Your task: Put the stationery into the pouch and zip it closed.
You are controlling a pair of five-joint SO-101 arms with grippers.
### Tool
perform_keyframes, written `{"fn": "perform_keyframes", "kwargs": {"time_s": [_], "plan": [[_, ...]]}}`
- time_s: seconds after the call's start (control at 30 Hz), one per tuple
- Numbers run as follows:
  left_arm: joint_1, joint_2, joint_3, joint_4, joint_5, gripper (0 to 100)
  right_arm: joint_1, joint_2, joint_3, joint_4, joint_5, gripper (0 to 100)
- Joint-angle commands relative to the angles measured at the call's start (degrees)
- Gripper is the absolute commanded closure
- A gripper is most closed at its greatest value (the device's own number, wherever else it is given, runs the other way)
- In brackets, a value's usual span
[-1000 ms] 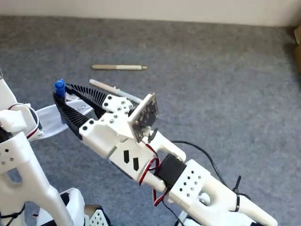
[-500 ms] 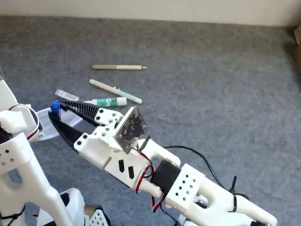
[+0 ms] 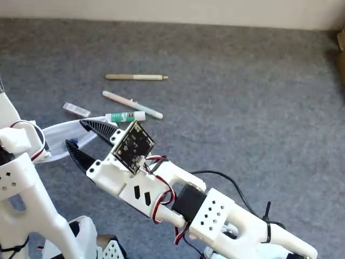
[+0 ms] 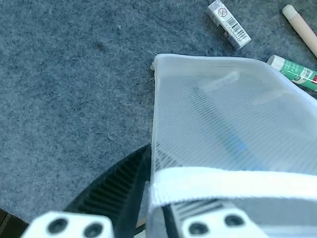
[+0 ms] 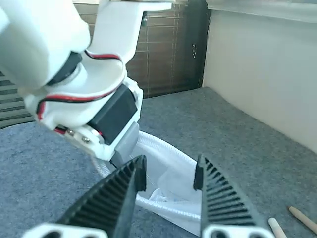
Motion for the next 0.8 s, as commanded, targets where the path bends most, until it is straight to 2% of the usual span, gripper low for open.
{"fn": "perform_keyframes", "kwargs": {"time_s": [0.0, 0.33, 0.5, 0.77], "plan": [[1.1, 0.9, 0.6, 0.0, 0.7, 99, -0.7, -1.5, -1.4, 0.3, -0.4, 84.6], [1.1, 0.9, 0.7, 0.0, 0.7, 99, -0.2, -4.1, -1.4, 0.7, -0.5, 84.6], [0.9, 0.9, 0.4, 0.0, 0.7, 99, 0.9, -8.5, -7.3, 13.4, -0.6, 84.6], [0.7, 0.8, 0.2, 0.0, 0.7, 99, 7.7, -8.5, -18.6, 29.8, -0.7, 84.6]]}}
